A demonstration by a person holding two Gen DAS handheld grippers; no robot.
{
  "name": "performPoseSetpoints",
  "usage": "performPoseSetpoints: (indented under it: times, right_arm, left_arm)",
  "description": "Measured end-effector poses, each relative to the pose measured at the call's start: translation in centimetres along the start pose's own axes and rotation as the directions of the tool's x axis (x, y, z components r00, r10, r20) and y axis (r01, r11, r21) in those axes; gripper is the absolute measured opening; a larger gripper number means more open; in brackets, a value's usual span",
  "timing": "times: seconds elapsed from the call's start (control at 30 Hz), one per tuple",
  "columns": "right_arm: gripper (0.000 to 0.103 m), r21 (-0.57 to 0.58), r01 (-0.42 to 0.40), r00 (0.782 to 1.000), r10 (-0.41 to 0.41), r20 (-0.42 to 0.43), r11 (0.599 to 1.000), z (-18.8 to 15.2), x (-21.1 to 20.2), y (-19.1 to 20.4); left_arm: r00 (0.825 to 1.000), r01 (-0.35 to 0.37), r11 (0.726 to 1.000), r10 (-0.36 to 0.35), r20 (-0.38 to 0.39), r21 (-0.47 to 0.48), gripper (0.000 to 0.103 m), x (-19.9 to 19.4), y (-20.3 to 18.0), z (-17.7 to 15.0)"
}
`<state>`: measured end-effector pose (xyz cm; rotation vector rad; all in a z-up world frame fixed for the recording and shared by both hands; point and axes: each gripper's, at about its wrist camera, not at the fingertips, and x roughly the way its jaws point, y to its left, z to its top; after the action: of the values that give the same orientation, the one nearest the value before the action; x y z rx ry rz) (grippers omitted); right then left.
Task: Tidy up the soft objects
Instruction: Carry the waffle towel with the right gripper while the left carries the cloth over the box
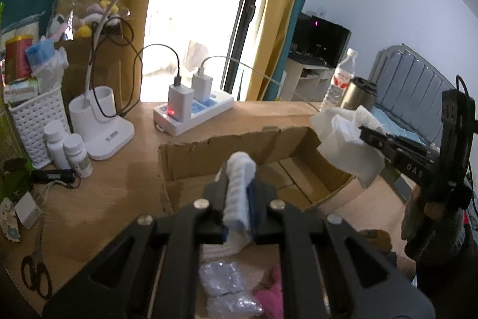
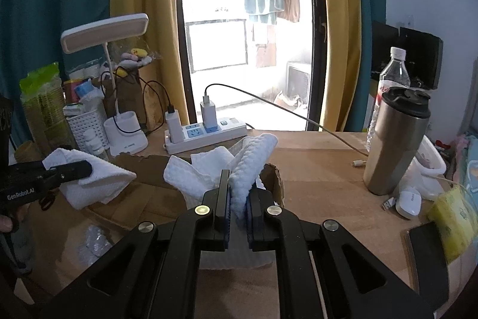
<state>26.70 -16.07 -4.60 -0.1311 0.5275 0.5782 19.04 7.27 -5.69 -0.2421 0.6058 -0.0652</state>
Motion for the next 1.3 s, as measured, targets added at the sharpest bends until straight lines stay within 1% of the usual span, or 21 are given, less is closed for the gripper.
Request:
performPoseSetpoints:
  times: [0.27, 0.37, 0.67, 0.77, 1.03, 1.23, 1.3]
  right_arm:
    - [0.009, -0.014, -0.010, 0.999, 0.009, -0.050, 1.000, 0.1, 3.2, -0.4]
    - [0.009, -0.003, -0.016, 0.997, 0.016, -0.071, 1.000, -0.1, 4.4, -0.7]
    - [0.009, 0.009, 0.018, 0.988, -0.016, -0.154, 1.000, -1.3, 6.9, -1.4]
    - [0.009, 0.018, 0.022, 0.985, -0.019, -0.172, 1.000, -1.8, 7.1, -1.4]
    - [0.009, 0.030, 0.047, 0.975, -0.039, -0.221, 0.998, -2.8, 7.2, -1.7]
    - [0.009, 0.001, 0.061, 0.966, -0.059, -0.250, 0.998, -3.2, 6.7, -1.4]
    - [0.009, -0.006, 0.061, 0.963, -0.060, -0.264, 0.998, -3.3, 6.5, -1.3]
  left_arm:
    - [0.999, -0.006, 1.000, 0.006, -0.046, -0.011, 0.010, 2.8, 1.0, -0.1]
    - [0.997, -0.006, 1.000, 0.004, -0.072, -0.016, 0.010, 4.0, 1.3, -0.4]
    - [0.993, -0.019, 0.999, 0.015, -0.119, -0.029, 0.010, 6.3, 2.5, -0.9]
    - [0.991, -0.023, 0.999, 0.018, -0.133, -0.035, 0.010, 7.1, 3.0, -1.1]
    - [0.992, -0.023, 1.000, 0.022, -0.126, -0.010, 0.010, 7.8, 3.1, -0.9]
    - [0.992, -0.022, 1.000, 0.021, -0.122, 0.000, 0.010, 8.4, 3.1, -0.5]
    - [0.992, -0.019, 1.000, 0.019, -0.127, -0.003, 0.012, 8.5, 3.2, -0.3]
